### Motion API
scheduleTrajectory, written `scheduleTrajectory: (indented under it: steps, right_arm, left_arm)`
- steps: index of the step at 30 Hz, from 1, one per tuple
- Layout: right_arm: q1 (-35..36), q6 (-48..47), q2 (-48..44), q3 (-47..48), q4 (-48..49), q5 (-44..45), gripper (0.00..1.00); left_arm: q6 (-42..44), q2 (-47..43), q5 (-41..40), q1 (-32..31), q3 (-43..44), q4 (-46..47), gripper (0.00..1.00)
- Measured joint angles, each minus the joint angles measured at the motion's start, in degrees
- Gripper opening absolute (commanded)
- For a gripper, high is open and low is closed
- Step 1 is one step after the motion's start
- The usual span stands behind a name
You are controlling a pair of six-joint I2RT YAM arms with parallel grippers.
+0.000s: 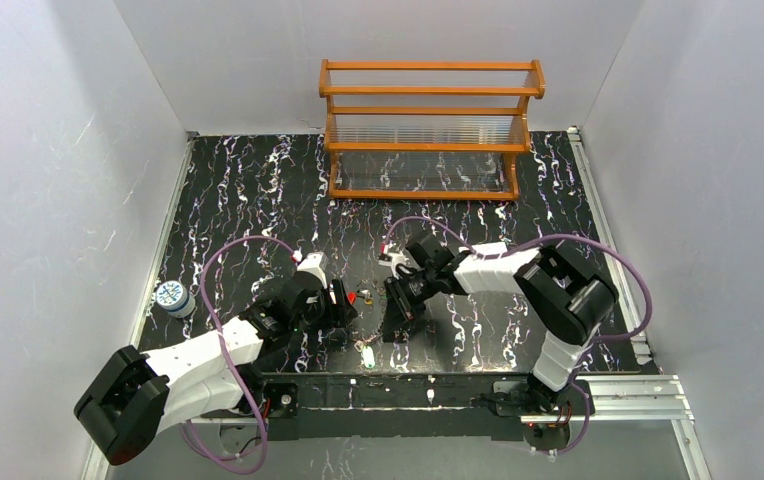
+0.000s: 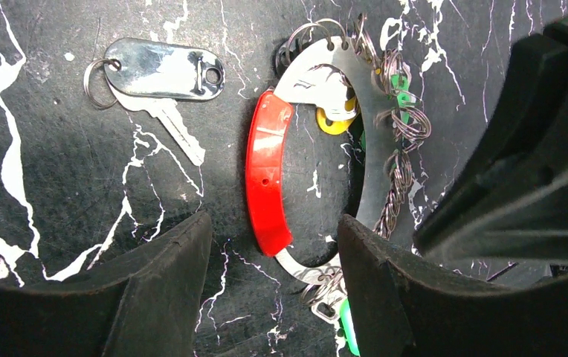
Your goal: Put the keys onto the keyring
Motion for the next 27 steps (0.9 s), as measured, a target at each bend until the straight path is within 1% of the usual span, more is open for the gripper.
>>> scheduleTrajectory:
  steps: [1,3,4,7,10,13,15,20,23,25,27]
  right_arm:
    - [0.5,0.0,-0.8,-0.7,0.2,-0.5,0.26]
    - [0.7,-0.2,-2.8,-1.6,0.3,-0.3,0.38]
    - [0.6,-0.5,-4.2,-1.7,0.0,0.5,0.42]
    - [0.2,-2.1,-8.2,-1.2,-0.9,4.9,0.47]
    - [-0.1,-4.1,-9.3,1.9,-3.0,10.5,0.46]
    - [-0.2,-5.7,-8.0,5.5,-4.9,15.1,0.41]
    - [-0.2,-6.6,-6.1,7.9,-6.1,17.2,0.40]
    - [0.2,-7.4,-2.7,10.2,-8.7,21.2,0.43]
    - [0.6,-7.5,-1.7,10.5,-10.3,23.2,0.42]
    - [0.7,-7.5,-1.0,10.8,-11.1,23.8,0.39]
    - [0.8,-7.7,-0.5,10.9,-11.3,23.7,0.31]
  left_arm:
    - [0.2,0.0,0.0,0.0,0.0,0.0,0.61]
    - [0.4,0.0,0.0,0.0,0.0,0.0,0.61]
    - [0.5,0.0,0.0,0.0,0.0,0.0,0.61]
    - [0.7,0.0,0.0,0.0,0.0,0.0,0.61]
    - [0.9,0.0,0.0,0.0,0.0,0.0,0.61]
    - [0.9,-0.2,0.0,0.0,0.0,0.0,0.61]
    - [0.9,-0.4,0.0,0.0,0.0,0.0,0.61]
    - [0.9,-1.1,0.0,0.0,0.0,-0.4,0.61]
    - [0.9,-1.4,0.0,0.0,0.0,-0.6,0.61]
    - [0.9,-1.5,0.0,0.0,0.0,-0.6,0.60]
    - [0.9,-1.5,0.0,0.0,0.0,-0.6,0.60]
